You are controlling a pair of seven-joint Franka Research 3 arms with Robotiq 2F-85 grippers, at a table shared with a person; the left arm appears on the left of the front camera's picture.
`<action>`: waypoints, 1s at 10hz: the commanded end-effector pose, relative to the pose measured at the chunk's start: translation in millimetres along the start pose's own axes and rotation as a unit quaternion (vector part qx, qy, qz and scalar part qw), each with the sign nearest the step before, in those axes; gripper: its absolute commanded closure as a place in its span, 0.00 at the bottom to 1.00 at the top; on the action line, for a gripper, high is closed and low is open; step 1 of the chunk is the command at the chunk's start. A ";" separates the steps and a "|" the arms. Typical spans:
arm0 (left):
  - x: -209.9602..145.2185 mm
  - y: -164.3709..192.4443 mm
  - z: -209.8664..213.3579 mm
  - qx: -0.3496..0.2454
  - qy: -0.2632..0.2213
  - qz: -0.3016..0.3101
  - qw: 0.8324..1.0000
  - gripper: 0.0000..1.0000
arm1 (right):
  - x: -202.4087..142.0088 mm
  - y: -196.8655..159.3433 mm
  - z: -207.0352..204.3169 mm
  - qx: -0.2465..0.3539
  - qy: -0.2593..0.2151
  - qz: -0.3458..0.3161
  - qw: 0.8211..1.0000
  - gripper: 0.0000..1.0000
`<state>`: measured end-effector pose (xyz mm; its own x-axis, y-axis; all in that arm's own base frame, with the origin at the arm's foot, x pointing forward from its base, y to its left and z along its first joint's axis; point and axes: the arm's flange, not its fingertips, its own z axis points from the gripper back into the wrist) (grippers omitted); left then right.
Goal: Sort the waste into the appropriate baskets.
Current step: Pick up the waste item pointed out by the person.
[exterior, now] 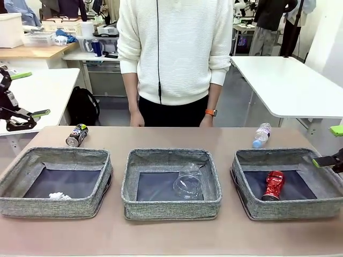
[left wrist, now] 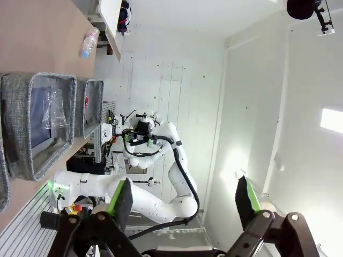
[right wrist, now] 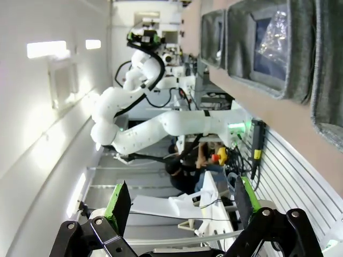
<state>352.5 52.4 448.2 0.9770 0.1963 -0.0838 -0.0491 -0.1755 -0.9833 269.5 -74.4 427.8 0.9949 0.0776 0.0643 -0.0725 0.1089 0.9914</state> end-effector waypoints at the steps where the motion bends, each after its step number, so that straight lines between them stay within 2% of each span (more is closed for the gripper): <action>1: -5.0 -0.4 1.4 -0.003 0.006 -0.005 1.000 0.00 | 2.1 7.0 0.8 0.010 -0.005 -0.009 1.000 0.00; 10: -5.0 -0.4 1.4 -0.003 0.006 -0.005 1.000 0.00 | 2.1 7.0 0.8 0.010 -0.005 -0.009 1.000 0.00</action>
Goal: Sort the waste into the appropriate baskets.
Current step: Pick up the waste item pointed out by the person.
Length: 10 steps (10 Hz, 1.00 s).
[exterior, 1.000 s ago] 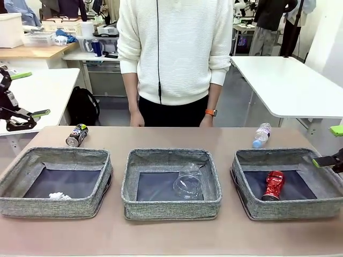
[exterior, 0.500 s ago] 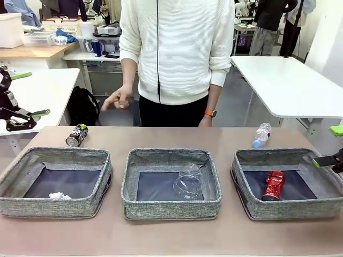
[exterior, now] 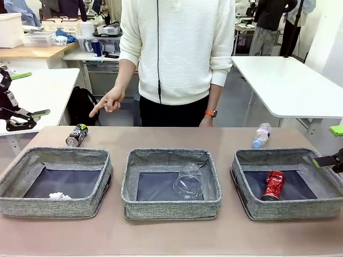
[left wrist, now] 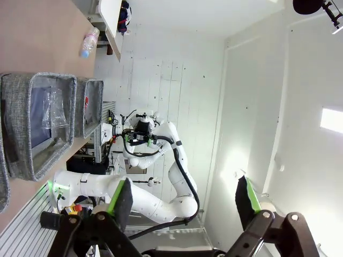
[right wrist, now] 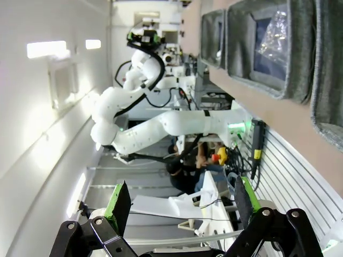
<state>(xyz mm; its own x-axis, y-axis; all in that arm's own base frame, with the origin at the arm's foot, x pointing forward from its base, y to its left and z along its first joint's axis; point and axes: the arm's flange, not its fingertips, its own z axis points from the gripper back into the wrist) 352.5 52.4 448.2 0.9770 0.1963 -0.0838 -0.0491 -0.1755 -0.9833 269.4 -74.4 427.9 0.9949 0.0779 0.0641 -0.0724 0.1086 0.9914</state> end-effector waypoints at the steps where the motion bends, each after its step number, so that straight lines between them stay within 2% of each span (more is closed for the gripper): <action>1: -5.0 -0.4 1.4 -0.003 0.006 -0.005 1.000 0.00 | 2.1 7.0 0.9 0.010 -0.005 -0.009 1.000 0.00; 3: 0.0 0.0 0.0 0.000 0.000 0.000 1.000 0.00 | 2.1 7.0 0.9 0.010 -0.005 -0.009 1.000 0.00; 4: 5.1 -2.2 -4.8 0.037 0.019 -0.041 0.998 0.00 | 2.1 7.0 0.9 0.010 -0.005 -0.009 1.000 0.00; 5: 19.5 -7.7 -10.9 0.151 -0.051 -0.184 0.970 0.00 | 2.1 7.0 0.9 0.010 -0.005 -0.009 1.000 0.00; 6: 38.0 -15.4 -15.2 0.274 -0.054 -0.250 0.927 0.00 | 2.1 7.0 0.9 0.010 -0.005 -0.009 1.000 0.00; 7: 59.7 -24.6 -17.7 0.390 -0.095 -0.316 0.860 0.00 | 2.1 7.0 0.9 0.010 -0.005 -0.009 1.000 0.00; 8: 78.8 -32.3 -18.7 0.476 -0.137 -0.359 0.791 0.00 | 2.1 7.0 0.9 0.010 -0.005 -0.009 1.000 0.00; 10: 99.7 -35.8 -27.3 0.569 -0.137 -0.376 0.719 0.00 | 2.1 7.0 0.9 0.010 -0.005 -0.009 1.000 0.00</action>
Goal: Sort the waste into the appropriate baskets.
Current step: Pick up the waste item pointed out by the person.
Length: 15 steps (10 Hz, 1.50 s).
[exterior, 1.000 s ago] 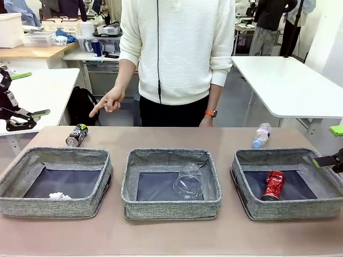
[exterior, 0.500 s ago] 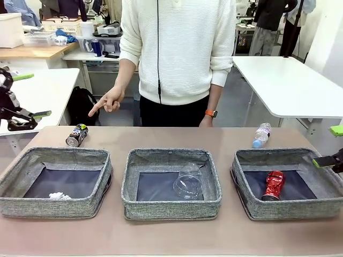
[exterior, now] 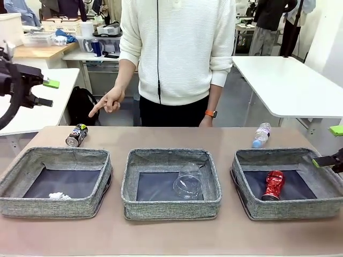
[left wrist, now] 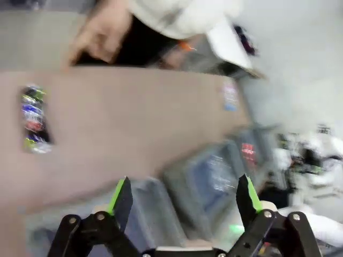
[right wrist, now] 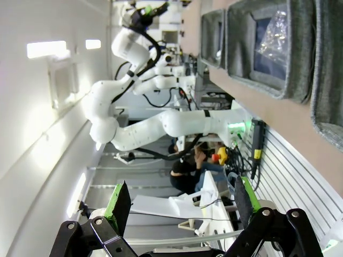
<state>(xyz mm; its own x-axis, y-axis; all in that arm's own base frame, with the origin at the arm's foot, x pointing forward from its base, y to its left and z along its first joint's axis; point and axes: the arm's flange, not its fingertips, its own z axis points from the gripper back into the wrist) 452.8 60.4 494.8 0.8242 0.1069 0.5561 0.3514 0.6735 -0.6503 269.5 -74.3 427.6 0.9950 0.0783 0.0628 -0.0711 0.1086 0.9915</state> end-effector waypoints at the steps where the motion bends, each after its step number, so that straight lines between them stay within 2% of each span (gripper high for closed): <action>1: -3.1 6.1 -21.5 0.274 -0.029 -0.078 0.958 0.00 | 2.1 7.3 1.0 0.010 -0.005 -0.009 1.000 0.00; 3: -6.4 7.2 -24.2 0.303 -0.018 -0.067 0.951 0.00 | 2.1 7.3 1.0 0.010 -0.005 -0.009 1.000 0.00; 4: -6.9 3.5 -14.6 0.243 -0.046 0.004 0.969 0.00 | 2.1 7.3 1.0 0.010 -0.005 -0.009 1.000 0.00; 5: 8.6 7.4 -12.8 0.224 -0.035 -0.099 0.969 0.00 | 2.1 7.3 1.0 0.010 -0.005 -0.009 1.000 0.00; 6: 8.6 7.4 -12.8 0.224 -0.035 -0.099 0.969 0.00 | 2.1 7.3 1.0 0.010 -0.005 -0.009 1.000 0.00; 7: -1.0 11.2 -18.7 0.259 -0.043 -0.074 0.962 0.00 | 2.1 7.3 1.0 0.010 -0.005 -0.009 1.000 0.00; 8: 3.6 12.4 -13.8 0.268 -0.022 -0.075 0.960 0.00 | 2.1 7.3 1.0 0.010 -0.005 -0.009 1.000 0.00; 9: 12.6 15.7 -14.7 0.260 0.023 -0.070 0.963 0.00 | 2.1 7.3 1.0 0.010 -0.005 -0.009 1.000 0.00; 15: 69.3 31.2 -64.3 0.290 0.112 -0.044 0.949 0.00 | 2.1 7.3 1.0 0.010 -0.005 -0.009 1.000 0.00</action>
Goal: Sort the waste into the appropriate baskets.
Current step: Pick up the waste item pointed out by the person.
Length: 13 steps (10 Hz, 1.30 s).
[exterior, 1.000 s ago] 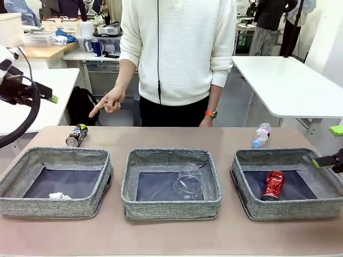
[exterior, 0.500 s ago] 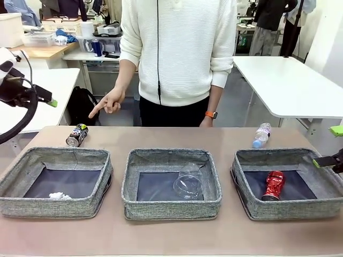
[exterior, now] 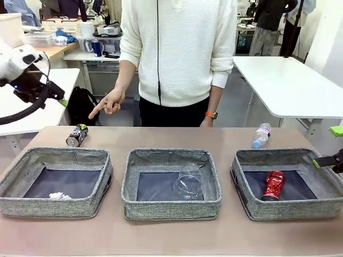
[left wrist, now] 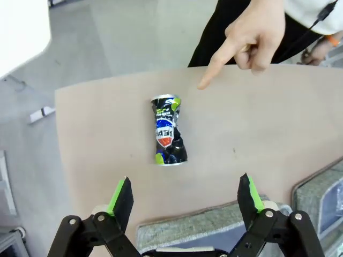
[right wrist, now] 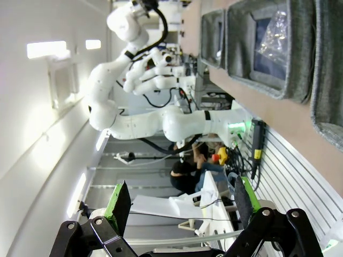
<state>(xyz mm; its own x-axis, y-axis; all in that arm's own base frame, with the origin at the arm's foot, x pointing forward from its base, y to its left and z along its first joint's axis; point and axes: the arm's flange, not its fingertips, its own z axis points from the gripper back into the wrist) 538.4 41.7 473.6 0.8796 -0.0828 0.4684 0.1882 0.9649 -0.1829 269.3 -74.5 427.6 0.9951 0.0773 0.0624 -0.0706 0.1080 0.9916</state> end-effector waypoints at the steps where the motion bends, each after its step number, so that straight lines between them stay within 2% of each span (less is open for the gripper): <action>1: 19.4 0.4 -10.7 0.014 0.036 0.008 0.999 0.00 | 2.2 7.3 0.8 0.010 -0.005 -0.008 1.000 0.00; 4: 42.6 -1.2 -56.6 0.050 0.090 0.018 0.995 0.00 | 2.2 7.3 0.8 0.010 -0.005 -0.008 1.000 0.00; 8: 62.5 -2.7 -113.5 0.100 0.126 0.038 0.986 0.00 | 2.2 7.3 0.8 0.010 -0.005 -0.008 1.000 0.00; 13: 56.8 4.9 -177.5 0.096 0.175 0.041 0.979 0.00 | 2.2 7.3 0.8 0.010 -0.005 -0.008 1.000 0.00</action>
<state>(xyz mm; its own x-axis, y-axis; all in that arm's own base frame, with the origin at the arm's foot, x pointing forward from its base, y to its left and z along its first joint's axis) 655.9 -1.6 344.2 0.9865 -0.0613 0.1521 0.0670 0.9972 -0.0327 269.2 -74.7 427.6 0.9951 0.0765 0.0621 -0.0702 0.1079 0.9917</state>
